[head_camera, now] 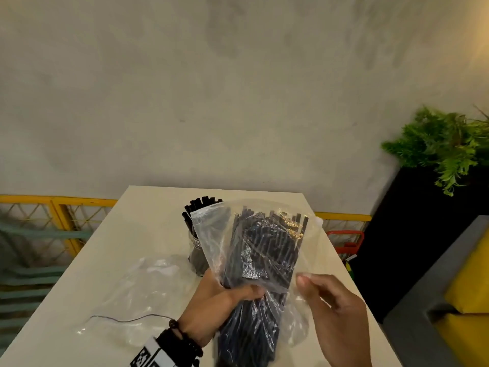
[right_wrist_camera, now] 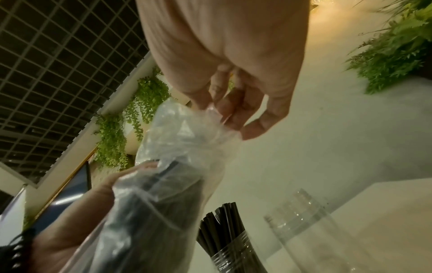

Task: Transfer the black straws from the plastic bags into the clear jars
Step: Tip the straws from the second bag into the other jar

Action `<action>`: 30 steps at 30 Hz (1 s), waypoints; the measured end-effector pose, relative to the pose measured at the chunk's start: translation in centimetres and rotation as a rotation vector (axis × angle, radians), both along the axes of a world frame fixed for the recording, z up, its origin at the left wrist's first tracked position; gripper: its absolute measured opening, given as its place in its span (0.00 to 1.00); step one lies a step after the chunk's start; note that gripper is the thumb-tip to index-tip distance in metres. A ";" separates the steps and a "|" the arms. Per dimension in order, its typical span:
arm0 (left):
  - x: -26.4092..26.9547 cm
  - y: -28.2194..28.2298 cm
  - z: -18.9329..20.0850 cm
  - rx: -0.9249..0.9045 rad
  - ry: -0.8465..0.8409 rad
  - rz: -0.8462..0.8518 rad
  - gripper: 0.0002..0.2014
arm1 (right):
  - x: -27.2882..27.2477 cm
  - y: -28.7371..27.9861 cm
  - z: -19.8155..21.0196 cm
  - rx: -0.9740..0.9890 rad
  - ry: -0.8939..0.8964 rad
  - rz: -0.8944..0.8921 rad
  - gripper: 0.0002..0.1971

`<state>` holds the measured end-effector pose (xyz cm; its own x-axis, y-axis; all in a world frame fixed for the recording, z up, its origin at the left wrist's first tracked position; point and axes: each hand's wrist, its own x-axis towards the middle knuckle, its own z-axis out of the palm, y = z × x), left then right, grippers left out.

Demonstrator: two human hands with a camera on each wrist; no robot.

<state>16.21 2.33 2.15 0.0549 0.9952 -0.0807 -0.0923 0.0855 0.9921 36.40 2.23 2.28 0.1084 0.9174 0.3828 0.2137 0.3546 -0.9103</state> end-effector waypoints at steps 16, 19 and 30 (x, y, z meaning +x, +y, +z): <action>0.4 -0.7 0.7 0.064 -0.045 -0.034 0.33 | 0.3 -2.2 -0.7 -0.010 0.054 0.179 0.37; 0.6 -1.0 0.6 0.088 -0.032 -0.038 0.32 | 0.5 -1.7 -0.9 -0.081 -0.052 0.207 0.44; 1.0 -1.1 1.3 0.179 -0.098 -0.050 0.36 | 0.9 -2.5 -0.7 0.286 -0.241 0.124 0.16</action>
